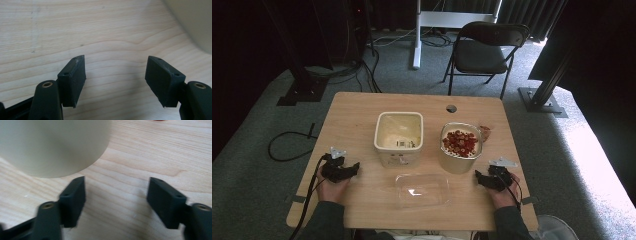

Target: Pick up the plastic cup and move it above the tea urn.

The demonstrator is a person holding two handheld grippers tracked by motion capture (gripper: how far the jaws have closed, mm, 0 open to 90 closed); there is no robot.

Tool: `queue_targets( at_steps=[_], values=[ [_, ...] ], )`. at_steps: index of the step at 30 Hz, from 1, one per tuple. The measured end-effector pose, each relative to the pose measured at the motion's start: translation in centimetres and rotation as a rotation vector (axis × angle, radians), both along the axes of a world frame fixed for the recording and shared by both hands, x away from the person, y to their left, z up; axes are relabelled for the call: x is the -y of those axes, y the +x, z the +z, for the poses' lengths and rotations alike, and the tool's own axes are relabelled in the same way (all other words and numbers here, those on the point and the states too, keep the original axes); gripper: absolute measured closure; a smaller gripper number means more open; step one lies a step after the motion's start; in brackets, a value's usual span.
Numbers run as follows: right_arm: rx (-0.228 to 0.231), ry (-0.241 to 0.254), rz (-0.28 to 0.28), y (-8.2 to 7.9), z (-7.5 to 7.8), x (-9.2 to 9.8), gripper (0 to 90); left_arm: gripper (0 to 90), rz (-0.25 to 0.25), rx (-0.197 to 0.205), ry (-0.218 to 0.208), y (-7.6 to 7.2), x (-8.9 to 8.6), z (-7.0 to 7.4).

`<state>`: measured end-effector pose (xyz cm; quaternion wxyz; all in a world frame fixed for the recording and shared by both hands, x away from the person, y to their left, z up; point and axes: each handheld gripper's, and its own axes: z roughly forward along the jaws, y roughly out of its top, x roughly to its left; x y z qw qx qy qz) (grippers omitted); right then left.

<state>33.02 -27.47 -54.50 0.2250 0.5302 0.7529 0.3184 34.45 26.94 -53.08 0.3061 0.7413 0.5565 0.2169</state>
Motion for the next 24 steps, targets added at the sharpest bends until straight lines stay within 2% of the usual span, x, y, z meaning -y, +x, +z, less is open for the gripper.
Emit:
queue_targets(
  at_steps=[6,14,21,24],
  values=[
    [0.015,-0.037,0.018,-0.6,0.3,-0.7,35.6,33.8,-0.054,0.028,-0.043,-1.3,1.5,1.1],
    [0.044,-0.027,0.037,-1.5,1.2,-1.4,37.5,33.6,-0.157,0.053,-0.050,-2.9,4.8,2.1],
    [0.052,-0.032,0.041,-1.8,1.3,-1.5,37.9,33.8,-0.245,0.072,-0.082,-4.0,7.3,3.4],
    [0.052,-0.033,0.040,-1.8,1.3,-1.6,37.9,34.6,-0.269,0.079,-0.095,-4.3,7.9,3.8]
  ],
)
